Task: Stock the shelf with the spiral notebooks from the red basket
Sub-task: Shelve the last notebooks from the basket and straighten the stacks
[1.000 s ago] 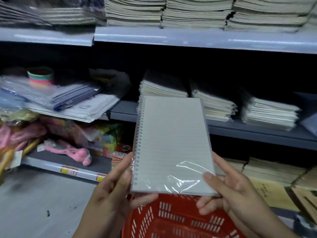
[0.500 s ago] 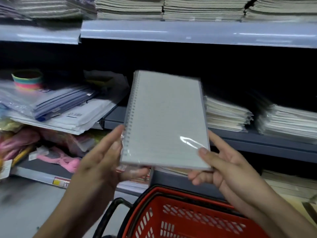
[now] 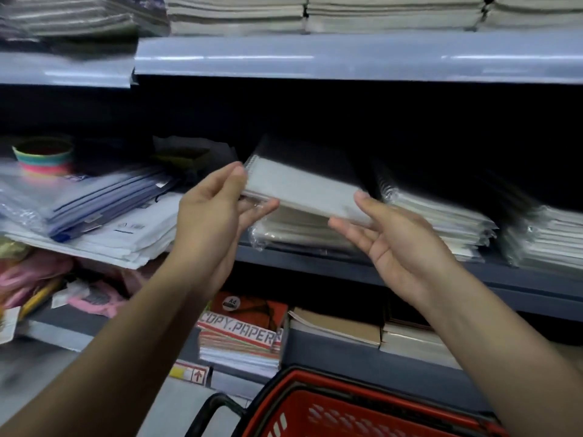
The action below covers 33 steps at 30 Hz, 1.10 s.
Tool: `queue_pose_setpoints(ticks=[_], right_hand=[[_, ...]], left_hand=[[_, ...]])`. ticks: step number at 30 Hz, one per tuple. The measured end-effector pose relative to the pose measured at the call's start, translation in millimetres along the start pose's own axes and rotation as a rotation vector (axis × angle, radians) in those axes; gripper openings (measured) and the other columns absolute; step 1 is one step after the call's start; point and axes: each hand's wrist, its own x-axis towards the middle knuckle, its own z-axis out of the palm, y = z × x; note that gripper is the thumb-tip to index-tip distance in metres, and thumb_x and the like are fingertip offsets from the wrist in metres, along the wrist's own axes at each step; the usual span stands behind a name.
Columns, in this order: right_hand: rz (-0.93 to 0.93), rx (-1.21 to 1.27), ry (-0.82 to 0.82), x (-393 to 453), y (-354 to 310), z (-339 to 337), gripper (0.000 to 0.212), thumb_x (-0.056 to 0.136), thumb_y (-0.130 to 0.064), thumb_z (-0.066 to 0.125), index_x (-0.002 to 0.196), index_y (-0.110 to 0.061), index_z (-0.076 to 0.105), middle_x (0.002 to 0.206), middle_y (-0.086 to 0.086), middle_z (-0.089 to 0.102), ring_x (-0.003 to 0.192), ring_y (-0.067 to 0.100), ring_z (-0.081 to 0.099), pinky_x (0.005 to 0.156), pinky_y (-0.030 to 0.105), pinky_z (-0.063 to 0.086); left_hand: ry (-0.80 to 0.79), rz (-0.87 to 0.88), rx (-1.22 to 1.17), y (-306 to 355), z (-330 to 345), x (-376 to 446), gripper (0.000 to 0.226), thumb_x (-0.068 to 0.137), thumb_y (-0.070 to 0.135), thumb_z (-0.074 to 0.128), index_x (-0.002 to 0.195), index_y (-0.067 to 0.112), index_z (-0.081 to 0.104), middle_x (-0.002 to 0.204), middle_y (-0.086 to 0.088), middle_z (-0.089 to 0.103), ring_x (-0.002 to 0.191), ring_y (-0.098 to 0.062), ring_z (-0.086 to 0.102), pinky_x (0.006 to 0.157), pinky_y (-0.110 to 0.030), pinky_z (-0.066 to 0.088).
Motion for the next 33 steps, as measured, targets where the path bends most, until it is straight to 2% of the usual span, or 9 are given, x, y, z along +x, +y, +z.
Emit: queue_pose_setpoints(ticks=[3,8,11,15,19,21,24,28,33], right_hand=[[-0.132,-0.155,0.088,-11.7,11.5,-7.4,0.047,0.09,-0.007,0.073,0.13,-0.002,0.049,0.109,0.015,0.071,0.082,0.03,0.078,0.1,0.042,0.054],[-0.235,-0.118,0.18,-19.1,23.6,-9.5,0.038,0.088,-0.003,0.074,0.121,-0.004,0.055,0.091,0.014,0.078,0.078,0.026,0.079,0.08,0.03,0.063],[-0.249,-0.055,0.245,-14.7,27.8,-7.5,0.034,0.087,-0.001,0.075,0.117,-0.001,0.06,0.09,0.015,0.078,0.075,0.025,0.079,0.069,0.025,0.062],[-0.263,0.007,0.366,9.3,35.5,4.5,0.032,0.087,-0.005,0.077,0.116,-0.002,0.064,0.075,0.016,0.074,0.059,0.025,0.076,0.056,0.023,0.059],[-0.261,0.107,0.451,38.0,37.6,21.6,0.041,0.089,-0.003,0.074,0.129,-0.003,0.063,0.074,0.021,0.07,0.056,0.029,0.075,0.05,0.028,0.059],[-0.256,0.128,0.479,47.8,37.0,27.2,0.043,0.09,-0.003,0.073,0.132,-0.005,0.062,0.074,0.022,0.07,0.056,0.031,0.074,0.047,0.029,0.058],[-0.25,0.129,0.478,50.6,38.3,28.7,0.045,0.092,-0.005,0.07,0.136,-0.008,0.06,0.074,0.021,0.069,0.056,0.03,0.074,0.049,0.029,0.059],[-0.254,0.067,0.419,32.8,41.7,19.3,0.049,0.094,-0.011,0.069,0.141,-0.011,0.055,0.081,0.02,0.072,0.062,0.029,0.076,0.053,0.028,0.06],[-0.192,-0.085,0.255,-17.9,30.8,-2.5,0.035,0.095,-0.015,0.069,0.129,-0.011,0.064,0.085,0.015,0.077,0.065,0.03,0.076,0.06,0.027,0.061]], left_hand=[[0.006,0.108,0.223,-10.0,-3.9,-9.6,0.043,0.095,0.012,0.067,0.136,0.009,0.056,0.127,-0.009,0.065,0.088,-0.019,0.077,0.082,-0.027,0.061],[0.152,0.267,0.419,-20.7,-2.6,-13.6,0.029,0.092,0.02,0.072,0.121,0.02,0.065,0.09,0.012,0.075,0.068,-0.011,0.076,0.073,-0.024,0.061],[0.193,0.303,0.489,-27.7,-2.3,-10.0,0.029,0.089,0.031,0.075,0.117,0.028,0.069,0.077,0.002,0.076,0.061,-0.014,0.072,0.068,-0.026,0.06],[0.225,0.321,0.535,-38.5,2.2,17.2,0.028,0.084,0.041,0.077,0.111,0.035,0.072,0.103,0.003,0.073,0.088,-0.017,0.072,0.084,-0.043,0.061],[0.228,0.345,0.576,-45.3,17.5,42.1,0.032,0.089,0.037,0.074,0.119,0.025,0.071,0.116,0.004,0.065,0.102,-0.008,0.064,0.092,-0.032,0.056],[0.231,0.337,0.547,-48.0,21.3,51.5,0.033,0.088,0.038,0.074,0.119,0.028,0.071,0.116,0.003,0.064,0.103,-0.016,0.066,0.092,-0.038,0.057],[0.219,0.32,0.541,-50.3,20.5,56.6,0.033,0.088,0.041,0.073,0.12,0.035,0.069,0.116,0.004,0.062,0.103,-0.031,0.068,0.086,-0.054,0.058],[0.167,0.304,0.579,-49.9,12.7,42.3,0.049,0.085,0.049,0.073,0.132,0.038,0.062,0.122,0.008,0.058,0.107,-0.023,0.066,0.089,-0.05,0.058],[0.133,0.26,0.608,-36.1,2.3,-9.5,0.044,0.088,0.046,0.072,0.129,0.038,0.061,0.118,0.014,0.061,0.084,-0.021,0.071,0.078,-0.041,0.062]])
